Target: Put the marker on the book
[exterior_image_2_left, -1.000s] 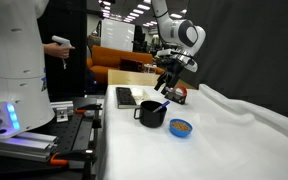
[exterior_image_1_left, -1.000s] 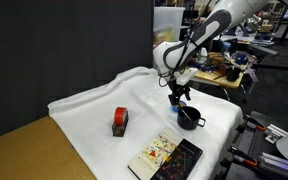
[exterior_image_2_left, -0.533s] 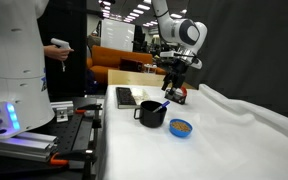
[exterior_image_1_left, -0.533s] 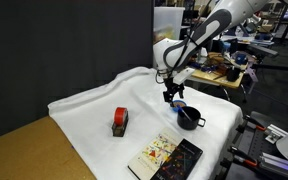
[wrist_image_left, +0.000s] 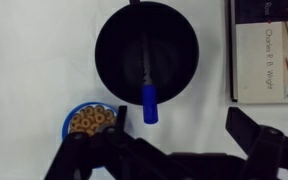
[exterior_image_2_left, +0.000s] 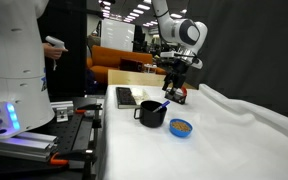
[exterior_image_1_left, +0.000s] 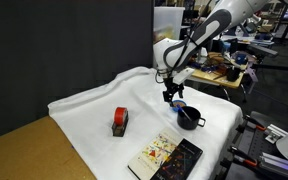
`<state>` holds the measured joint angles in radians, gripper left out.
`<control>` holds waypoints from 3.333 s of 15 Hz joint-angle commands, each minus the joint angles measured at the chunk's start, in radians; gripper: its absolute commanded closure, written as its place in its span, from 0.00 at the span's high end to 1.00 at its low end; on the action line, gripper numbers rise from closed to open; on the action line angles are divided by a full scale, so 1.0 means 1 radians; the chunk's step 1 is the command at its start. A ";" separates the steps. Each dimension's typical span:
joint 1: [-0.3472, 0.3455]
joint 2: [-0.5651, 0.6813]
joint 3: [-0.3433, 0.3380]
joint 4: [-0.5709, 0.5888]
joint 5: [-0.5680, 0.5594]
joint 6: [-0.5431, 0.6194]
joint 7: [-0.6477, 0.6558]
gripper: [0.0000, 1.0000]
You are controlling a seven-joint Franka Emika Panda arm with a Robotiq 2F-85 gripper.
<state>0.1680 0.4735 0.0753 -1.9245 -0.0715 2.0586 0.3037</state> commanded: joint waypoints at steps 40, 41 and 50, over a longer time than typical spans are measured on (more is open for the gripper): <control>0.024 0.105 -0.053 0.067 -0.003 -0.064 0.046 1.00; 0.025 0.108 -0.052 0.075 -0.003 -0.069 0.047 1.00; 0.031 0.141 -0.054 0.124 -0.003 -0.105 0.052 1.00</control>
<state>0.1905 0.5921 0.0324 -1.8351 -0.0701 1.9944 0.3411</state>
